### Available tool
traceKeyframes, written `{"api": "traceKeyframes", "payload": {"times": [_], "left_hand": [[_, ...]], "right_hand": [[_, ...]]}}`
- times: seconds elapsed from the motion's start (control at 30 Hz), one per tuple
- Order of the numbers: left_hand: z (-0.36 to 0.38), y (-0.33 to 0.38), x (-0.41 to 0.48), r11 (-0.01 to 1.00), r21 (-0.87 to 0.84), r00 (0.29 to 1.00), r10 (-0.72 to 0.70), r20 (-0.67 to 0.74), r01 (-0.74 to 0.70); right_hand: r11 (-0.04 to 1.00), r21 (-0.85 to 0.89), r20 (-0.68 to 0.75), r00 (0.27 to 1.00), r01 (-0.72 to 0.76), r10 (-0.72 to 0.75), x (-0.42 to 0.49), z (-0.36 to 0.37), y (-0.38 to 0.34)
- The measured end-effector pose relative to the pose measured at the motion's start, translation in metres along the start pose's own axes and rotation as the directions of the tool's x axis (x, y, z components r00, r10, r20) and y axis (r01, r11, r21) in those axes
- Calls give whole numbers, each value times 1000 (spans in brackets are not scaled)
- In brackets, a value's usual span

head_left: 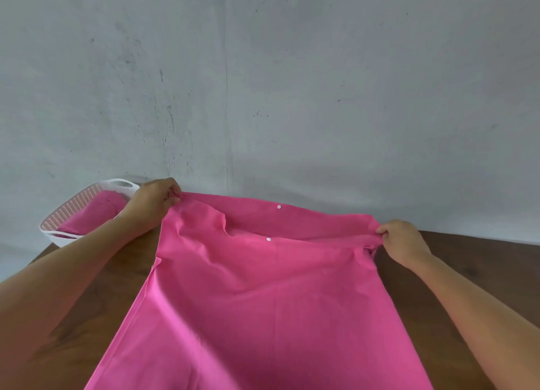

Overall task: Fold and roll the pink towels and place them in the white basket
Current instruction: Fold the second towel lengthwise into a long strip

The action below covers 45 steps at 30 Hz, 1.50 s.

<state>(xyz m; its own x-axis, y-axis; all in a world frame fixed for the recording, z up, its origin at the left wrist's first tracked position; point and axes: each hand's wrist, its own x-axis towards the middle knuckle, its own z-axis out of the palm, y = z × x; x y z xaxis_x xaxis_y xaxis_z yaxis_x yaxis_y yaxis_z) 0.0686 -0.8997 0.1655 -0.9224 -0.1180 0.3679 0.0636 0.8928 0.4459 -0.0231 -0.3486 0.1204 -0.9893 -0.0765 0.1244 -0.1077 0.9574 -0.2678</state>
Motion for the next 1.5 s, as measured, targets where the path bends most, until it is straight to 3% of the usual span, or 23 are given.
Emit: {"api": "traceKeyframes", "payload": {"times": [0.13, 0.33, 0.6, 0.83, 1.03, 1.33, 1.5], "left_hand": [[-10, -11, -6, 994, 46, 995, -97, -10, 98], [-16, -19, -21, 975, 102, 980, -199, -3, 198], [-15, -24, -41, 929, -8, 929, -369, -3, 369], [-16, -21, -71, 907, -134, 908, -411, -84, 399], [-11, -39, -139, 870, -229, 895, -445, 18, 437], [-3, -82, -250, 906, -87, 891, -383, 243, 414], [-8, -99, -287, 937, -59, 922, -326, 207, 345]], "right_hand": [[998, -53, 85, 995, -46, 50, -11, -10, 14], [995, -33, 105, 990, -91, 94, -35, -25, 44], [986, -155, 74, 995, -55, 67, -76, -39, 59], [980, -128, 32, 987, -152, 157, -122, -27, 49], [982, -133, 36, 989, -136, 142, -191, 10, 44], [954, -194, 45, 969, -230, 243, -292, 48, 22], [958, -184, -54, 975, -220, 214, -351, 50, 1]]}}
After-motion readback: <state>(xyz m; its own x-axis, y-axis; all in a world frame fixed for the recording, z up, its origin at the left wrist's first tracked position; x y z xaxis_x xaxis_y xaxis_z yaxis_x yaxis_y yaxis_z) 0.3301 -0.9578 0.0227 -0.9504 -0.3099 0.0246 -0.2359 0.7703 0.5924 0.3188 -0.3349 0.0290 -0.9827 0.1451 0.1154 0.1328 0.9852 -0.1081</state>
